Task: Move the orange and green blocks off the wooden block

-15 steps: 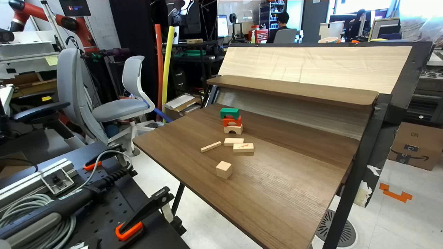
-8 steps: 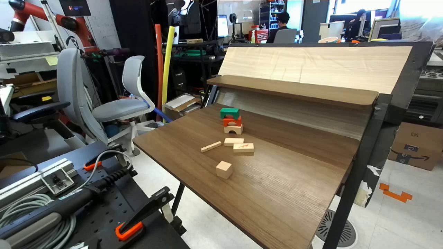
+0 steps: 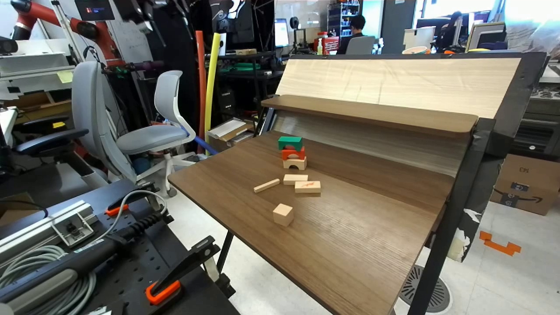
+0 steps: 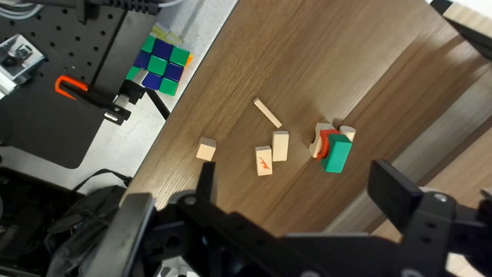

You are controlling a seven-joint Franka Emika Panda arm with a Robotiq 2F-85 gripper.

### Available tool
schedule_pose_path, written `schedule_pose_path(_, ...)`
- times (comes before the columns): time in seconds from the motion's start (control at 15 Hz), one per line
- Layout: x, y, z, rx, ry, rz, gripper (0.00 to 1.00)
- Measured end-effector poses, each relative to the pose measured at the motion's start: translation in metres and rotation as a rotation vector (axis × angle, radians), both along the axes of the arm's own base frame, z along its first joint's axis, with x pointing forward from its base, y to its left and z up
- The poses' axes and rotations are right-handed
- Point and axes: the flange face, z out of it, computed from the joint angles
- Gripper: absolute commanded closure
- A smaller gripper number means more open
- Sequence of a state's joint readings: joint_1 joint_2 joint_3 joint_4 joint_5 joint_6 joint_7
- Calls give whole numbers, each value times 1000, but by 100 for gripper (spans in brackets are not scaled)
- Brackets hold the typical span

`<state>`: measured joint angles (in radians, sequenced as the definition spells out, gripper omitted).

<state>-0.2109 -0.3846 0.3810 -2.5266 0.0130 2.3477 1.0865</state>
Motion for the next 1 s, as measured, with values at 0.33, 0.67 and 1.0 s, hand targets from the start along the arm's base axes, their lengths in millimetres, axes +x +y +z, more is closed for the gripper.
schedule_pose_path(0.33, 71, -29, -47, -59, -11, -258, 0)
schedule_pose_path(0.67, 139, -51, -90, -129, -37, -419, 0)
schedule_pose_path(1.0, 193, -33, -133, -117, -11, -467, 0)
